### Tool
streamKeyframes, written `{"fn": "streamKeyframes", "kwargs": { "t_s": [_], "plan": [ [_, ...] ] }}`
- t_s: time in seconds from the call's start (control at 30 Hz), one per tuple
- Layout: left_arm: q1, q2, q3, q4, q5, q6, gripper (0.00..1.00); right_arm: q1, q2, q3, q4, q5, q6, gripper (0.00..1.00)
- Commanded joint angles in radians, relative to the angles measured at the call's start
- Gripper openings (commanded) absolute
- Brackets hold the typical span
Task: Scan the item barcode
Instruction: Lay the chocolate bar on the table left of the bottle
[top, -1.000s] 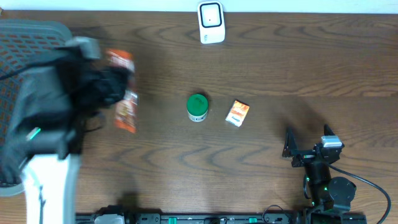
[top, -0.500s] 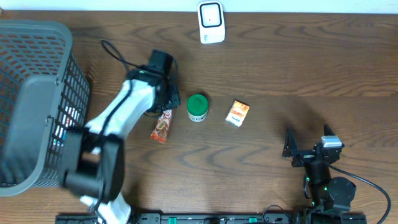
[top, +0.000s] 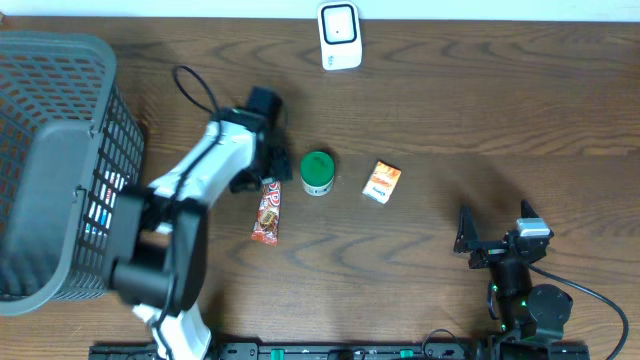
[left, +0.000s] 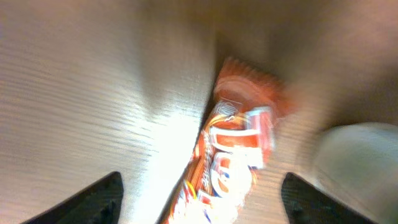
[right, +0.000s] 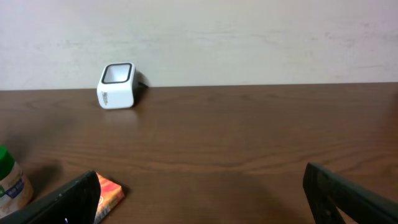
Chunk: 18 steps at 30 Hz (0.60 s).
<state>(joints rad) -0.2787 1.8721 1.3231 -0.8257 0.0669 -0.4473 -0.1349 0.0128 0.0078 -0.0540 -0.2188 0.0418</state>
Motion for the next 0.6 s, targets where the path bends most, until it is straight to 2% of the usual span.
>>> {"fn": "streamKeyframes", "kwargs": {
  "t_s": [0.0,0.2,0.3,0.47,0.57],
  "plan": [
    [0.069,-0.284,0.233,-0.036,-0.057,0.114,0.88,0.011,-0.003,-0.003,-0.002,0.005,0.01,0.99],
    [0.271,-0.55,0.46,-0.042,-0.093,0.158,0.88,0.011,-0.003,-0.003,-0.002,0.005,0.01,0.99],
    [0.46,-0.617,0.478,-0.081,-0.147,0.084,0.88,0.011,-0.003,-0.003,-0.002,0.005,0.01,0.99],
    [0.76,-0.548,0.457,-0.271,-0.145,-0.073,0.88,0.011,-0.003,-0.003,-0.002,0.005,0.01,0.99],
    [0.854,-0.448,0.448,-0.357,-0.111,-0.151,0.88,0.011,-0.003,-0.003,-0.002,0.005,0.01,0.99]
  ]
}}
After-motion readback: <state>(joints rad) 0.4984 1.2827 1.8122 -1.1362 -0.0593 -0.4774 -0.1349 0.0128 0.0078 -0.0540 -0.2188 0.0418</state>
